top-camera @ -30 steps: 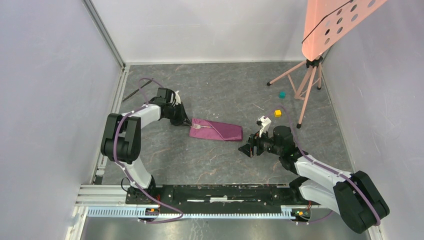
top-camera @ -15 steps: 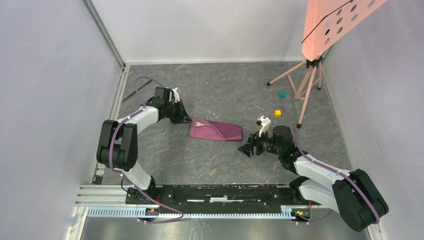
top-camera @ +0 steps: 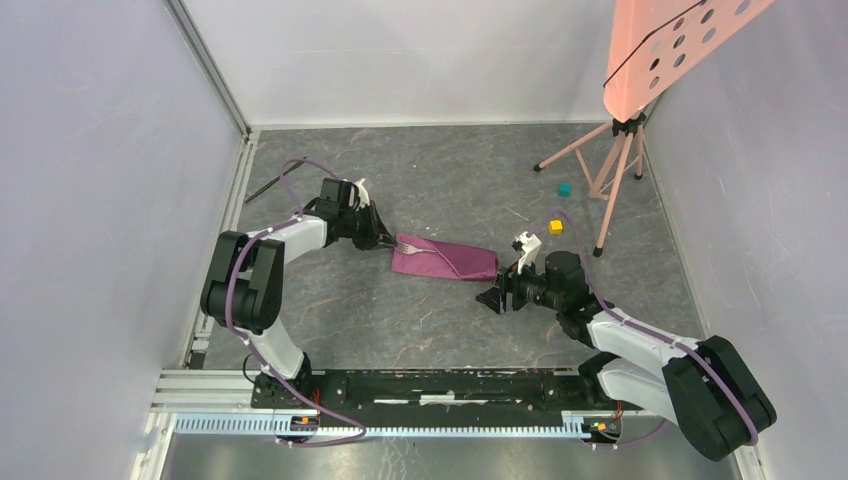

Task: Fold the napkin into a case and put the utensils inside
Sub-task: Insert the fork into the folded napkin.

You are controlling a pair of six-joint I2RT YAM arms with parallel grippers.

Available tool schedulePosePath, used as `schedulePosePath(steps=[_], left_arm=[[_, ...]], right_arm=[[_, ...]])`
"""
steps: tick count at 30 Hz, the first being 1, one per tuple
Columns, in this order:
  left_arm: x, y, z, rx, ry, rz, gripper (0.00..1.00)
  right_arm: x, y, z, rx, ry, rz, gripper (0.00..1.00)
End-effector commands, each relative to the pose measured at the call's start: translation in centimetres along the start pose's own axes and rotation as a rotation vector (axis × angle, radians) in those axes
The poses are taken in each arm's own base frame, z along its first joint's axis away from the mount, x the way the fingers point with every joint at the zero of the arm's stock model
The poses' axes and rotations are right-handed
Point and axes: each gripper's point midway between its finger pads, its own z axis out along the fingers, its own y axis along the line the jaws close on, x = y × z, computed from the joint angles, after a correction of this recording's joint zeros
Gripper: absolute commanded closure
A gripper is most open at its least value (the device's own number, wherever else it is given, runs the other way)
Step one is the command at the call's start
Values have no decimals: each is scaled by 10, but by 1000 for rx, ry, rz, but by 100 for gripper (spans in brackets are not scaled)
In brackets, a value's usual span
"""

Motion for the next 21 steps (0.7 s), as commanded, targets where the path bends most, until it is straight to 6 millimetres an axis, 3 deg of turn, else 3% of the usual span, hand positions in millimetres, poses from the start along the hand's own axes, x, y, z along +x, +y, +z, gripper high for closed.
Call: schedulePosePath(steps=[1, 7, 11, 13, 21], left_arm=[[0, -20, 8, 131, -10, -5, 98], [-1, -21, 6, 153, -46, 66, 98], [-2, -15, 4, 122, -60, 87, 98], [-1, -14, 5, 115, -58, 86, 98], [0, -13, 7, 112, -50, 86, 98]], right_arm=[[-5, 2, 1, -16, -29, -12, 29], [-5, -4, 1, 21, -29, -2, 29], [-11, -47, -8, 292, -15, 32, 27], [-17, -58, -12, 356, -14, 68, 27], [-33, -61, 3, 271, -53, 233, 32]])
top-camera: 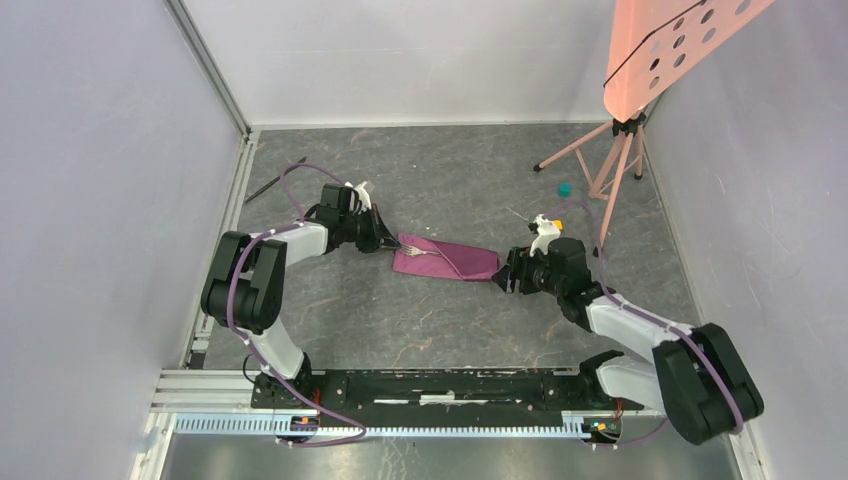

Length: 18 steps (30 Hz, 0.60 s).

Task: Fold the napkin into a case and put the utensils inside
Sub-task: Insert the fork into the folded napkin.

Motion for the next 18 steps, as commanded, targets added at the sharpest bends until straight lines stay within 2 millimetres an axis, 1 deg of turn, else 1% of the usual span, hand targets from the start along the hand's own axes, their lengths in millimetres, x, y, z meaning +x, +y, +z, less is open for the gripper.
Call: schedulePosePath(steps=[1, 2, 4, 7, 9, 11, 14, 15, 17, 18], left_arm=[[-9, -6, -1, 19, -34, 64, 98], [-9, -7, -2, 21, -35, 65, 98], [-9, -9, -3, 23, -37, 67, 98], [-9, -10, -4, 26, -33, 66, 98], [-9, -10, -4, 26, -32, 66, 98], [-8, -9, -4, 25, -29, 65, 98], [-8, -9, -3, 24, -28, 65, 98], [-9, -9, -3, 23, -29, 65, 98], [-10, -9, -3, 20, -31, 66, 98], [-10, -9, -3, 19, -31, 67, 98]], right_arm=[[-23, 9, 12, -63, -39, 95, 33], [-25, 11, 14, -79, -43, 110, 35], [-22, 12, 19, -100, -25, 117, 40], [-9, 8, 25, -100, 1, 130, 45], [-7, 8, 27, -105, 1, 136, 48], [-10, 14, 27, -141, -5, 142, 49], [-21, 21, 24, -175, -33, 138, 45], [-24, 20, 24, -168, -40, 140, 42], [-27, 12, 25, -118, -39, 154, 38], [-30, 9, 26, -103, -45, 156, 37]])
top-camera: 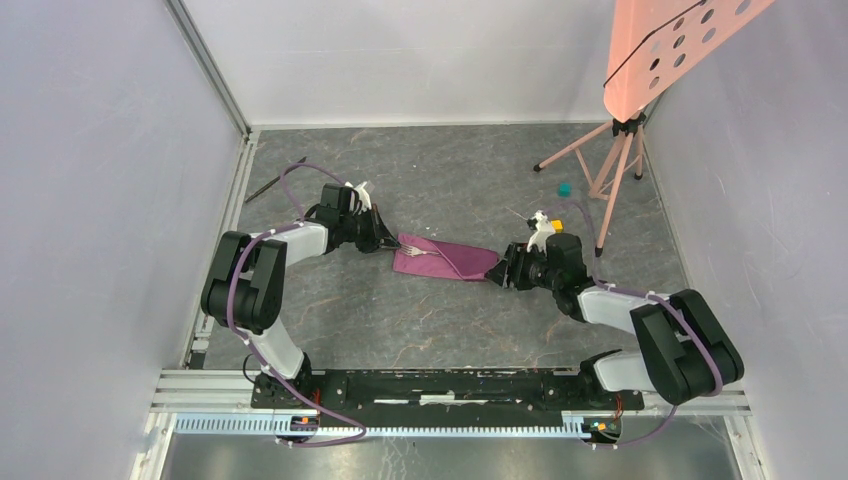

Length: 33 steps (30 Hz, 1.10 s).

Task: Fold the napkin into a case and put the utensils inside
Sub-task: Insert the fork into the folded napkin.

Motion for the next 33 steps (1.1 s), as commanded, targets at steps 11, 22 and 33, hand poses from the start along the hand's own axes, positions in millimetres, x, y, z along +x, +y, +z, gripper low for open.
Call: schedulePosePath(steps=[11, 22, 33], left_arm=[[-7, -14, -4, 5, -34, 90, 98], [-15, -24, 15, 39, -25, 70, 98], [-20, -20, 18, -30, 18, 55, 87]], right_arm=[[-17, -8, 16, 22, -27, -31, 62], [-10, -5, 19, -5, -10, -34, 68], [-12, -2, 18, -14, -17, -49, 69]])
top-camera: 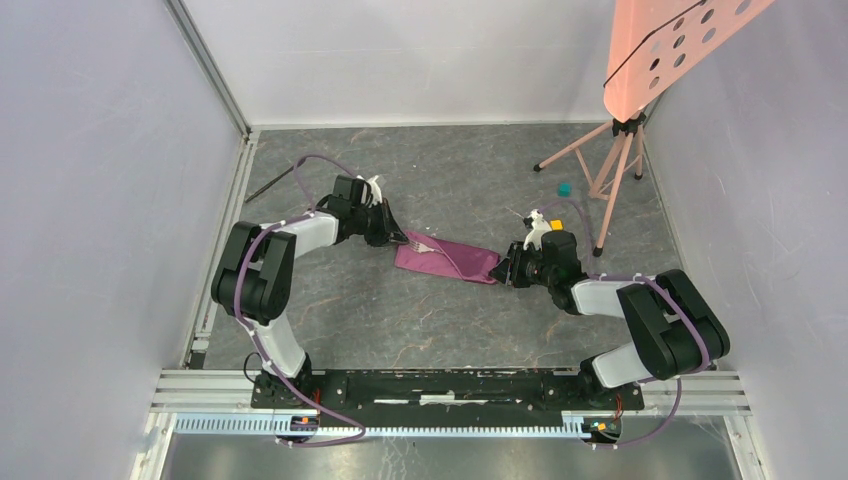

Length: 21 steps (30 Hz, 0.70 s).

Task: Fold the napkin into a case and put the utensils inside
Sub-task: Insert the fork into the folded napkin.

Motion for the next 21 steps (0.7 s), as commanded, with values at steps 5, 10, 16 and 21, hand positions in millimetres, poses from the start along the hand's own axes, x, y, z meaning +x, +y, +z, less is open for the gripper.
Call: schedulePosePath(steps=[5, 10, 16, 21], left_arm=[[-13, -11, 0, -30, 8, 63, 91], [-8, -13, 12, 11, 48, 63, 94], [-9, -2, 15, -58, 48, 61, 88], [-29, -2, -15, -177, -36, 99, 58]], right_arm=[[-14, 13, 2, -55, -38, -48, 70], [-14, 14, 1, -59, -40, -50, 70], [-14, 15, 0, -59, -42, -57, 71], [-16, 16, -2, -60, -50, -64, 71]])
